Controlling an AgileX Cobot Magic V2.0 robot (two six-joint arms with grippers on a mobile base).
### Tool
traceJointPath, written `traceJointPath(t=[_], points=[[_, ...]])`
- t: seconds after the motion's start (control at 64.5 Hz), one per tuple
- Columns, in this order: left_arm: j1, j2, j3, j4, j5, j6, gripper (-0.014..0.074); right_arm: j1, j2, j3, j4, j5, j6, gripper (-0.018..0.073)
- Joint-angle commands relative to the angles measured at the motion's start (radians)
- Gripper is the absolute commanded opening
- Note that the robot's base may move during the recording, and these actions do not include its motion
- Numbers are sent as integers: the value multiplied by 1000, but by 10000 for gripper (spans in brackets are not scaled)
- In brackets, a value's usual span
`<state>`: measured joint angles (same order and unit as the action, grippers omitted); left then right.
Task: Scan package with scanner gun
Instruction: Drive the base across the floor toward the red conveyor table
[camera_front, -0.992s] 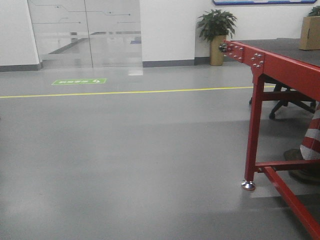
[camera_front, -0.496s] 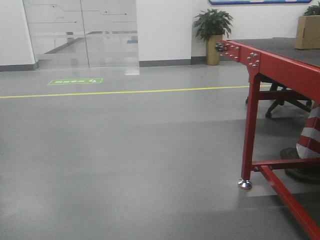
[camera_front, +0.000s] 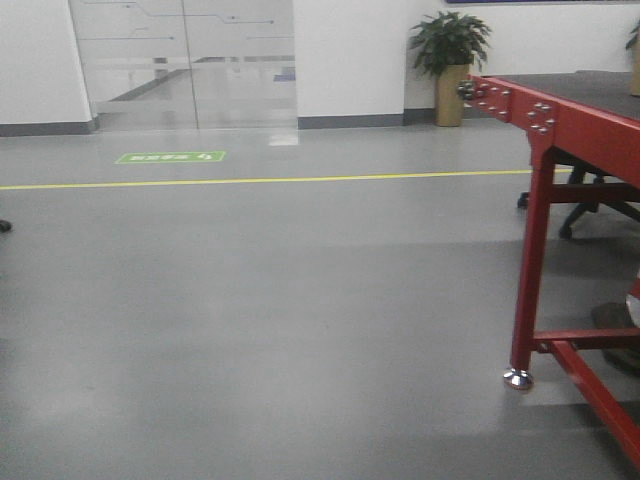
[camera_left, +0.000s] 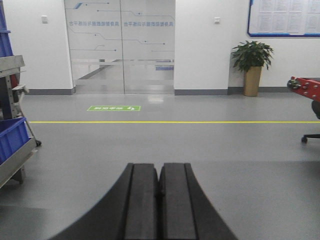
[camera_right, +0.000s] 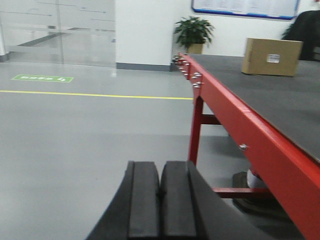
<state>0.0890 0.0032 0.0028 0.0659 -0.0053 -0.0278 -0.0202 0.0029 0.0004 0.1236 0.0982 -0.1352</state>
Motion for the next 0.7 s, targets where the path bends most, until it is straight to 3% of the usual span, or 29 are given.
traceJointPath(t=[0.0, 0.682], points=[[-3, -3, -3, -6, -20, -7, -111, 3, -3, 0, -5, -18, 2, -154], [-3, -3, -3, -6, -20, -7, -111, 3, -3, 0, -5, -18, 2, -154]])
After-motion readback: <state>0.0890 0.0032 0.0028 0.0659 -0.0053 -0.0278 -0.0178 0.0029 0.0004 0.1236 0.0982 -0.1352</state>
